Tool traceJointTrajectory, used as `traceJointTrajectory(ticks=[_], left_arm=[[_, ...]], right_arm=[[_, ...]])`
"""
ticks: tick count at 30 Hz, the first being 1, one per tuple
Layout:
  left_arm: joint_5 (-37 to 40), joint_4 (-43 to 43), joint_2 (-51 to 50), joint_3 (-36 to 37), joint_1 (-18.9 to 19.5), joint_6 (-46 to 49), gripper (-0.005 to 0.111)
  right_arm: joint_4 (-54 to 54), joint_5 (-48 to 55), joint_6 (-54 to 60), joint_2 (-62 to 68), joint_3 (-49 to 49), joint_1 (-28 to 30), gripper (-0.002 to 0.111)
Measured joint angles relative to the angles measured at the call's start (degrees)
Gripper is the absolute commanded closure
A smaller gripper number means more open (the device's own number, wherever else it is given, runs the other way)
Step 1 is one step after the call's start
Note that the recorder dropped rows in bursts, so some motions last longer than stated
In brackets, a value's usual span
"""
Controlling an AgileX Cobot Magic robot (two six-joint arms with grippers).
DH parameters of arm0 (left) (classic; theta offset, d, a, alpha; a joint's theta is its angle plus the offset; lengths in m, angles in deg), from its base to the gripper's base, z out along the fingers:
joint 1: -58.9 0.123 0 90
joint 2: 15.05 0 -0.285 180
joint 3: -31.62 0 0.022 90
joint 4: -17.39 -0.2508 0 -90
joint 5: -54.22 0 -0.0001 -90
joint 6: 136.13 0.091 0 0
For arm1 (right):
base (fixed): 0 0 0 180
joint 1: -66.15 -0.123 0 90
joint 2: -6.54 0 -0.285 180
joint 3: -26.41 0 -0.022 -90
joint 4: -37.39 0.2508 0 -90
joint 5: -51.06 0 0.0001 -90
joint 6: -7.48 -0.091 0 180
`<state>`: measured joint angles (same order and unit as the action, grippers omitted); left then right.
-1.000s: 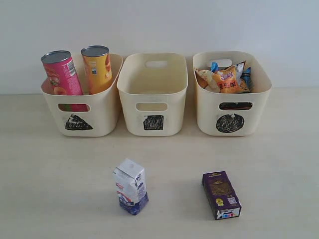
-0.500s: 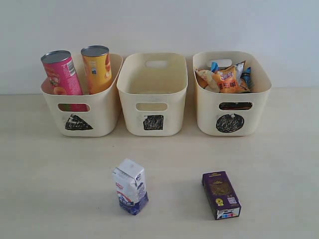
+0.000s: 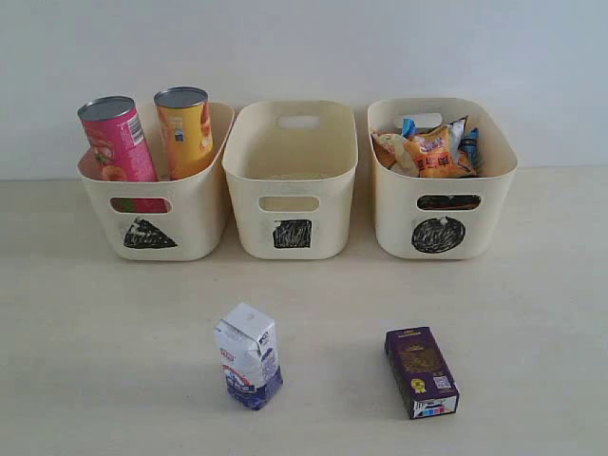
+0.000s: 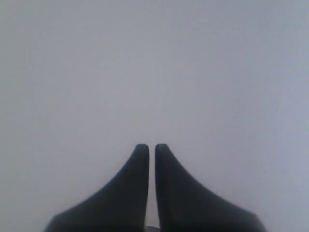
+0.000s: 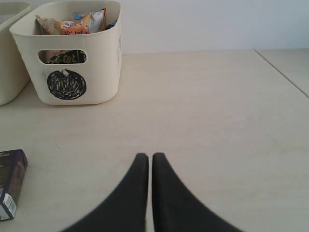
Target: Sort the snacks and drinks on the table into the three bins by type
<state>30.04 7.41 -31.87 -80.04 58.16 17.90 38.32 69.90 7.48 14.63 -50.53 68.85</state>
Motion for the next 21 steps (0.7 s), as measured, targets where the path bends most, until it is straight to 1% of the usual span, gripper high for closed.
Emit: traceJointTrajectory(ticks=[4,7,8,13,17,21], left_arm=[[0.0,-8.0,-9.6,-5.1,0.0,-4.9,0.103],[0.1,-16.7,-17.5,-9.3,0.0,-11.0,0.103],[0.1,-21.1,-21.0,-11.2,0.0,-13.7,0.103],[-0.6,-37.5,-33.7,-18.1,0.0,-25.5,0.103],[-3.3,-46.0,-41.5,-21.0,0.0,-30.9,0.103],[-6.6,-51.6,-47.5,-21.6,0.0,-32.5,0.103]], right_arm=[[0.0,0.0,0.0,0.0,0.0,0.0,0.108],[0.0,0.0,0.0,0.0,0.0,0.0,0.108],[0.0,0.0,0.0,0.0,0.0,0.0,0.108],[0.0,0.0,0.0,0.0,0.0,0.0,0.108],[0.0,0.0,0.0,0.0,0.0,0.0,0.108],[0.0,0.0,0.0,0.0,0.0,0.0,0.108]])
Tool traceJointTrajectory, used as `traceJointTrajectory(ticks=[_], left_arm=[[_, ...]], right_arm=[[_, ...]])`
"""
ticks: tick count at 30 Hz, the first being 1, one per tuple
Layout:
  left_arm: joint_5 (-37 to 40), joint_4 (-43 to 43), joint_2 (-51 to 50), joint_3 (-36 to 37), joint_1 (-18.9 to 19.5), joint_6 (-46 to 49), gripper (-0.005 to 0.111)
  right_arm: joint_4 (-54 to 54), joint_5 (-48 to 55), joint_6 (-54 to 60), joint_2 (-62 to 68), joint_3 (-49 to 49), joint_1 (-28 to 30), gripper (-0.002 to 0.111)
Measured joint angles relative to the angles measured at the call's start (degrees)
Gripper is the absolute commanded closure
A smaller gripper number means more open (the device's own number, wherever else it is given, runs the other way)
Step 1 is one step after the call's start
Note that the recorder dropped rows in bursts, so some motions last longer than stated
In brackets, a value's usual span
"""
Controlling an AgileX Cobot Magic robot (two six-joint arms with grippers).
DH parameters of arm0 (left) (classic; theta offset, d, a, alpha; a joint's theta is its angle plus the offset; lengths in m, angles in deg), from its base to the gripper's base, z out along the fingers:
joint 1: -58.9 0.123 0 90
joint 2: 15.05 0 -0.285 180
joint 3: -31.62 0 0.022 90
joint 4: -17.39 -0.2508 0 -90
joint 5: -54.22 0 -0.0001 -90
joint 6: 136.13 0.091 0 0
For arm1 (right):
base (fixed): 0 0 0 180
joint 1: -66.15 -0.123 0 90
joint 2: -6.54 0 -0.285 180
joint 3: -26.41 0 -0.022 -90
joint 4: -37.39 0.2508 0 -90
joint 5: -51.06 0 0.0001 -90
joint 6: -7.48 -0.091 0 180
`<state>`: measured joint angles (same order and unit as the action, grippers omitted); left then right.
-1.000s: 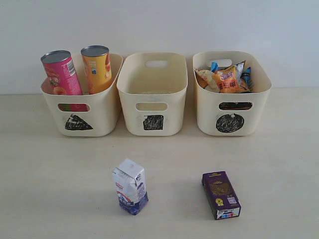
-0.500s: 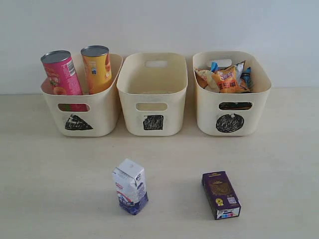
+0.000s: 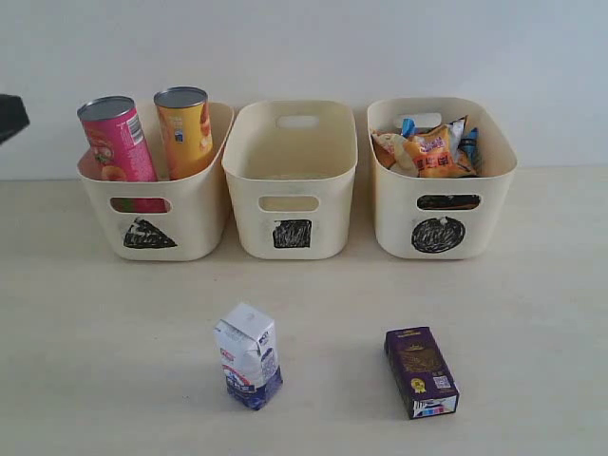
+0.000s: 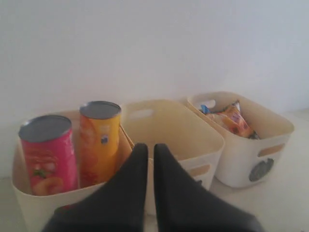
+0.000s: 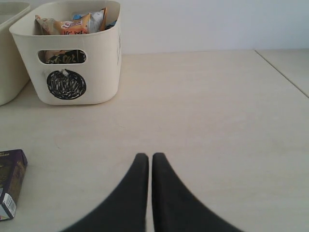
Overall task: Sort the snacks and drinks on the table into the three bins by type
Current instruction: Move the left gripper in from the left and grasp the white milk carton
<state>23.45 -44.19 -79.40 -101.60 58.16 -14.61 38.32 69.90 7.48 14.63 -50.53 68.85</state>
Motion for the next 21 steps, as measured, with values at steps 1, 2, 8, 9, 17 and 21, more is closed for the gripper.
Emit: traceJointTrajectory(ticks=[1,2,8,9,17,21], left_arm=[[-1.4,-1.3,-1.2,0.0,0.0,-0.1,0.103],[-3.0,-2.6,-2.4,0.0,0.0,-0.3,0.103],[-8.6,-8.9,-7.9,-0.1,-0.3,-0.2,0.103],[-8.6,-9.7,-9.0,-0.1,-0.8,0.2,0.103],[-2.4,-13.6,-16.6,-0.1,-8.2,6.7,0.103],[-1.2,-16.2,-19.7,-0.1,-9.3,7.4,0.101]], right_arm=[[0.0,0.0,0.0,0.0,0.0,0.0,0.108],[0.0,0.0,0.0,0.0,0.0,0.0,0.108],[0.0,0.0,0.0,0.0,0.0,0.0,0.108],[0.0,0.0,0.0,0.0,0.0,0.0,0.108],[0.0,0.0,0.0,0.0,0.0,0.0,0.108],[0.0,0.0,0.0,0.0,0.0,0.0,0.108]])
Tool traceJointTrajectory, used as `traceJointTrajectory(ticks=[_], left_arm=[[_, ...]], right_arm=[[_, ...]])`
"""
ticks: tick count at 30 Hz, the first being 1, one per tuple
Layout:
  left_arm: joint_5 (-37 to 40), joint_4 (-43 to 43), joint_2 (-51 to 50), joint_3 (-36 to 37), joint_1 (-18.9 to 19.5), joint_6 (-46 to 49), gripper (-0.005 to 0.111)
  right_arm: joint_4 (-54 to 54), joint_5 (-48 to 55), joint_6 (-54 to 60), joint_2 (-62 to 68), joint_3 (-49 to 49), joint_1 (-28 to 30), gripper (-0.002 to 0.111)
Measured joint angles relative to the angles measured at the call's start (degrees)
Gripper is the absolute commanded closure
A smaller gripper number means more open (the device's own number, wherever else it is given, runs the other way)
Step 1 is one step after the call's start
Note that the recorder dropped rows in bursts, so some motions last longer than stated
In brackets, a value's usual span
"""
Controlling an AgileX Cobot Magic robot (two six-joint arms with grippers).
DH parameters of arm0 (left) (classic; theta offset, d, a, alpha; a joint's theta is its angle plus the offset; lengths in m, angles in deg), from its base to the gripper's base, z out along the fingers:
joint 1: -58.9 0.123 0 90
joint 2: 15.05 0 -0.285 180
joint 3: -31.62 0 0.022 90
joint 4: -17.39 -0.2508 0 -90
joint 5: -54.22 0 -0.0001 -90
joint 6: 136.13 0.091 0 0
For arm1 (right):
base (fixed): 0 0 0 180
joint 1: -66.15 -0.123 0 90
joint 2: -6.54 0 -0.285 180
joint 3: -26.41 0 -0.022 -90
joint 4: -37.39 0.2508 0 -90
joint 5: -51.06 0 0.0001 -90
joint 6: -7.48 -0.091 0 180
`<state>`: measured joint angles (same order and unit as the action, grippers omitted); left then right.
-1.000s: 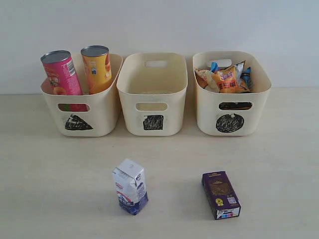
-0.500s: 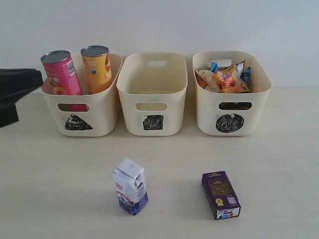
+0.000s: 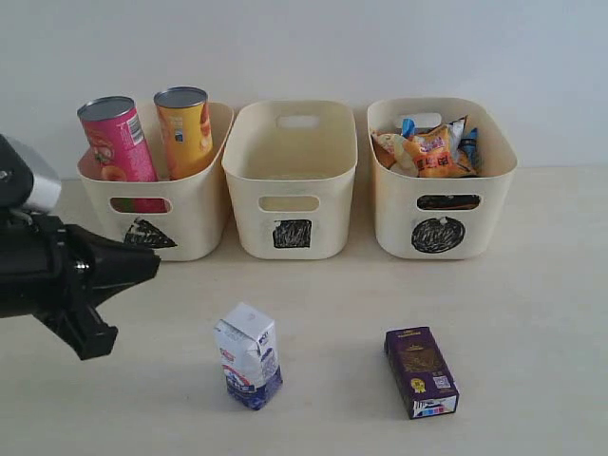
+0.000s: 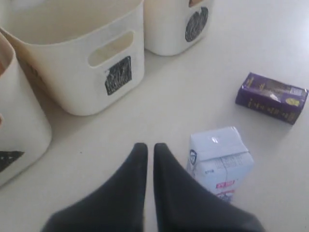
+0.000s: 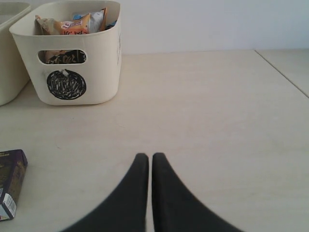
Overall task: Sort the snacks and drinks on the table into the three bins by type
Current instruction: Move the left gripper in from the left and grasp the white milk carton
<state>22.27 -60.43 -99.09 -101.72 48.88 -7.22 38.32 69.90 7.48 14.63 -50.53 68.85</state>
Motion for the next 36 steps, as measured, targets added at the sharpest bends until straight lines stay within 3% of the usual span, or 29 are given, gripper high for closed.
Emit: traceJointTrajectory(ticks=[3,8,10,17,23,29,36], left_arm=[[-0.7,-1.2,-2.7,0.0,0.0,0.0,0.083],[-5.0,-6.5,-7.8,0.0,0.0,0.0,0.027],[-6.7,-8.6,-10.4,-0.1,-0.1,1.0,0.017],[-13.6,-8.4,-20.6,0.1,-0.1,12.5,0.017],[-20.9,5.1,-28.1,0.1,-0.1,25.8,0.017],[-28.9,13.0,-32.5,0.0,-0.2,36.4,0.017],[-30.6,14.2,-35.7,-3.5,-3.0,37.9,0.017]], right_arm=[[0.0,-0.1,0.0,0.0,0.0,0.0,0.108],[0.0,-0.1,0.0,0.0,0.0,0.0,0.108],[0.0,0.0,0.0,0.0,0.0,0.0,0.108],[0.0,0.0,0.0,0.0,0.0,0.0,0.108],[0.0,0.0,0.0,0.0,0.0,0.0,0.108],[0.0,0.0,0.0,0.0,0.0,0.0,0.108],[0.0,0.0,0.0,0.0,0.0,0.0,0.108]])
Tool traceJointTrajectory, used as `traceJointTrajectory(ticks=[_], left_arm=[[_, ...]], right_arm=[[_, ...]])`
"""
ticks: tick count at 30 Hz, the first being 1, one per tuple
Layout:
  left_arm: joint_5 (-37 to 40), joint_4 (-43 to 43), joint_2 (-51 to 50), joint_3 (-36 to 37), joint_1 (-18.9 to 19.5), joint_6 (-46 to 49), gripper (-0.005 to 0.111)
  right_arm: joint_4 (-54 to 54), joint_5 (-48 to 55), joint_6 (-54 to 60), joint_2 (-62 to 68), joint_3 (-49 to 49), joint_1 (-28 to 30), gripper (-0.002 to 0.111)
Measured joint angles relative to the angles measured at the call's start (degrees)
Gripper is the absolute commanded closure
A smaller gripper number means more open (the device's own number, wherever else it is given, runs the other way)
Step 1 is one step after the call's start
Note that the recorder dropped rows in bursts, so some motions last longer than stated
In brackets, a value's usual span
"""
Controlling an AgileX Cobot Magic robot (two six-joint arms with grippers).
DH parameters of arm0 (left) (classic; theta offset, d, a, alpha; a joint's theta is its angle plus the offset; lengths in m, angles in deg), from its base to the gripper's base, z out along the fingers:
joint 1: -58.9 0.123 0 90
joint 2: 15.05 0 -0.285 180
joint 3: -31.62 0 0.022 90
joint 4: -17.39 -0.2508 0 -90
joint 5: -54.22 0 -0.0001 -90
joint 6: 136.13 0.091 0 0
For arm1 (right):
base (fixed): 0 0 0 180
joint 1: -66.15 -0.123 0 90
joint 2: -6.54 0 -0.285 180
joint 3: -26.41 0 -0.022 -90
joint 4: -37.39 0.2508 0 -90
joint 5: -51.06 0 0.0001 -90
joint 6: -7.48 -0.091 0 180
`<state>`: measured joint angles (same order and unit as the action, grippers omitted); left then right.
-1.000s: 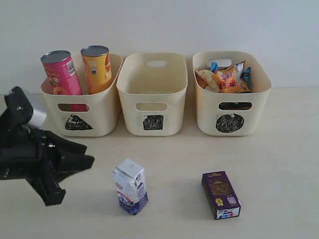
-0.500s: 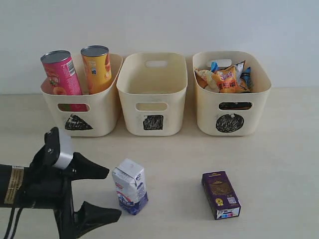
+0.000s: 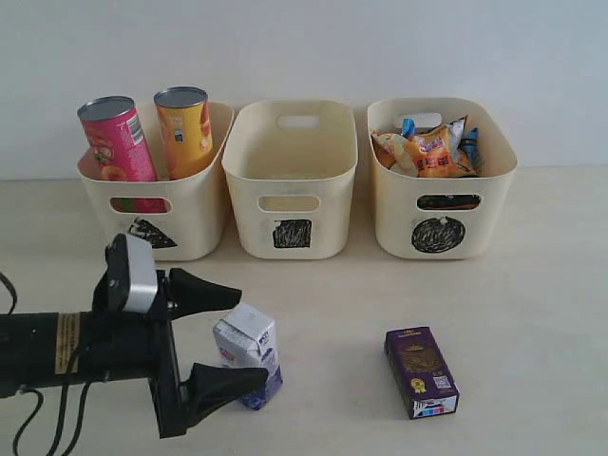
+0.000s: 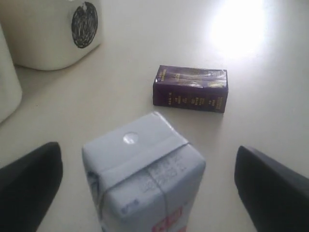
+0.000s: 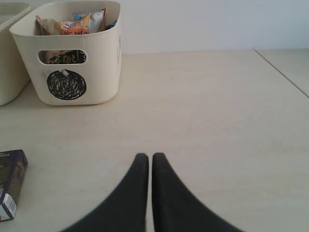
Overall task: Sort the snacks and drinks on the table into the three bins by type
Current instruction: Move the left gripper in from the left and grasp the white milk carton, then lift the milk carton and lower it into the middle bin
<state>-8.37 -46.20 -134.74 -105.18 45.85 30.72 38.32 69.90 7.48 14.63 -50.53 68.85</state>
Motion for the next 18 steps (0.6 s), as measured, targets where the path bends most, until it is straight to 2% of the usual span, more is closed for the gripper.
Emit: traceJointTrajectory(ticks=[5,7,8,10,13,14,18], left_arm=[[3.1,2.1,-0.3,-2.5,-2.7,-3.9,0.017],[4.4,2.3,-0.3,-3.1,-3.1,-5.6,0.022],[5.0,2.3,-0.4,-3.5,-3.2,-6.7,0.028],[5.6,2.3,-0.5,-3.7,-3.3,-8.1,0.051],[5.7,2.3,-0.5,-3.7,-3.5,-8.6,0.095],[5.7,2.3,-0.5,-3.7,-3.5,-8.6,0.102],[5.6,2.3,-0.5,-3.7,-3.5,-9.0,0.103]], right_arm=[[0.0,0.0,0.0,0.0,0.0,0.0,0.108],[0.0,0.0,0.0,0.0,0.0,0.0,0.108],[0.0,0.0,0.0,0.0,0.0,0.0,0.108],[0.0,0.0,0.0,0.0,0.0,0.0,0.108],[0.0,0.0,0.0,0.0,0.0,0.0,0.108],[0.0,0.0,0.0,0.0,0.0,0.0,0.108],[0.0,0.0,0.0,0.0,0.0,0.0,0.108]])
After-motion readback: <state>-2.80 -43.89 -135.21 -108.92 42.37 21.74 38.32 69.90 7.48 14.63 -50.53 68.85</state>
